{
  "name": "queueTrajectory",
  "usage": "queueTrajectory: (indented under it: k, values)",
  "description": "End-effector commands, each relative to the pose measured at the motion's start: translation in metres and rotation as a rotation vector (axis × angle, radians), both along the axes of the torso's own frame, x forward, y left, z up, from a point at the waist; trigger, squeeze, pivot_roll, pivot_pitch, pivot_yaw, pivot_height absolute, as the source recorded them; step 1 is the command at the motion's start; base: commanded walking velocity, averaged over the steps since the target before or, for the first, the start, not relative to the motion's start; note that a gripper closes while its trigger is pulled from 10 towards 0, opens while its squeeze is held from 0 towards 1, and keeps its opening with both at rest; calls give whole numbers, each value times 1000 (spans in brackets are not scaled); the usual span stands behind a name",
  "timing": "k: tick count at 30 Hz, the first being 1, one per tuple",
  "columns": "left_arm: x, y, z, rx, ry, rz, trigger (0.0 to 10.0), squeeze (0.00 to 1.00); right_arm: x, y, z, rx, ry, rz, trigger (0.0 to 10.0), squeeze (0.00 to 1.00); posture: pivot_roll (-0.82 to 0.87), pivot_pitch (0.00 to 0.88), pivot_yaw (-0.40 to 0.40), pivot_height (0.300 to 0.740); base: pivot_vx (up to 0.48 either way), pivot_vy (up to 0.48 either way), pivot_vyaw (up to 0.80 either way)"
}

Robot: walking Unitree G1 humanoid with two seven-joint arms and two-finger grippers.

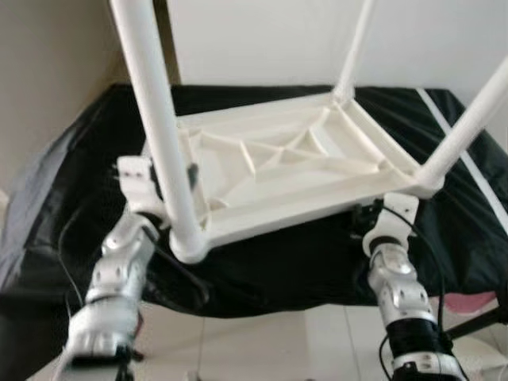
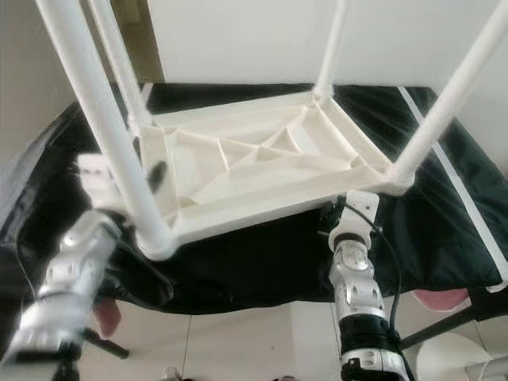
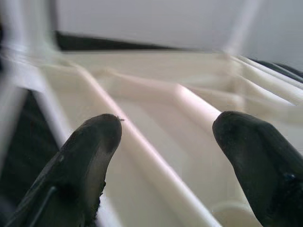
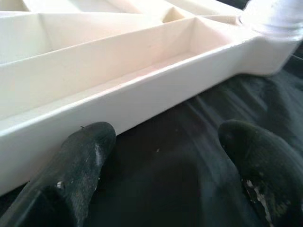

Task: Building children table

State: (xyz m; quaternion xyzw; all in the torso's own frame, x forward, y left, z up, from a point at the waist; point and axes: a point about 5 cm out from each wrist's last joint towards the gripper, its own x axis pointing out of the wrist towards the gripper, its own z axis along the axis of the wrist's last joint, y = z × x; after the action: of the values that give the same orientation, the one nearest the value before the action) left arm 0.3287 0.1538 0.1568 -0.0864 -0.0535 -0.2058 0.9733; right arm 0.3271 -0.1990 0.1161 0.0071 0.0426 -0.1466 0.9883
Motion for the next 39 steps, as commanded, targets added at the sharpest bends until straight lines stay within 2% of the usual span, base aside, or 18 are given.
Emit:
queueTrajectory:
  k: [1, 3, 4, 7, 10, 16, 19, 22, 24, 29, 31, 32, 33, 36, 37, 39]
  values:
    - [-27, -40, 4, 20, -97, -588, 10000, 0, 4, 12, -6, 18, 30, 60, 10000, 0, -41, 54, -19, 740, 0, 0, 0]
    - [-34, -55, 3, -19, -89, -604, 10000, 0, 9, 15, -6, 17, 40, 73, 10000, 0, -31, 52, -19, 740, 0, 0, 0]
    - [-34, -55, 3, -19, -89, -604, 10000, 0, 9, 15, -6, 17, 40, 73, 10000, 0, -31, 52, -19, 740, 0, 0, 0]
    - [-43, -76, 1, -55, -68, -620, 10000, 0, 17, 18, -5, 24, 43, 89, 10000, 0, -26, 50, -18, 740, 0, 0, 0]
    - [-47, -84, 2, -81, -50, -634, 10000, 0, 21, 18, -3, 28, 43, 89, 10000, 0, -25, 51, -19, 740, 0, 0, 0]
    - [-62, -116, 14, -157, -40, -745, 10000, 0, 33, 17, 1, 36, 52, 81, 10000, 0, -29, 51, -12, 740, 0, 0, 0]
    - [-65, -126, 19, -157, -53, -788, 10000, 0, 36, 21, 1, 28, 56, 111, 10000, 0, -29, 51, -8, 740, 0, 0, 0]
    - [-66, -129, 20, -157, -55, -797, 10000, 0, 37, 22, 1, 27, 56, 121, 10000, 0, -29, 50, -6, 740, 0, 0, 0]
    - [-68, -138, 24, -149, -59, -826, 10000, 0, 40, 25, -1, 47, 73, 138, 10000, 0, -28, 52, -1, 740, 0, 0, 0]
    - [-72, -145, 28, -155, -59, -844, 10000, 0, 44, 29, -1, 63, 76, 164, 10000, 0, -24, 52, -1, 740, 0, 0, 0]
    - [-78, -151, 30, -140, -67, -872, 10000, 0, 47, 39, 2, 67, 71, 239, 10000, 0, -19, 53, -3, 740, 0, 0, 0]
    - [-78, -151, 30, -140, -67, -872, 10000, 0, 47, 39, 2, 67, 71, 239, 10000, 0, -19, 53, -3, 740, 0, 0, 0]
    - [-81, -154, 30, -132, -70, -888, 10000, 0, 48, 43, 3, 55, 66, 280, 10000, 0, -19, 53, -3, 740, 0, 0, 0]
    - [-81, -154, 30, -132, -70, -888, 10000, 0, 48, 43, 3, 55, 66, 280, 10000, 0, -19, 53, -3, 740, 0, 0, 0]
    - [-86, -159, 31, -132, -60, -915, 10000, 0, 49, 49, 5, 15, 51, 351, 10000, 0, -9, 58, -6, 740, 0, 0, 0]
    - [-89, -161, 31, -125, -63, -924, 10000, 0, 50, 50, 6, -17, 47, 369, 10000, 0, -9, 58, -6, 740, 0, 0, 0]
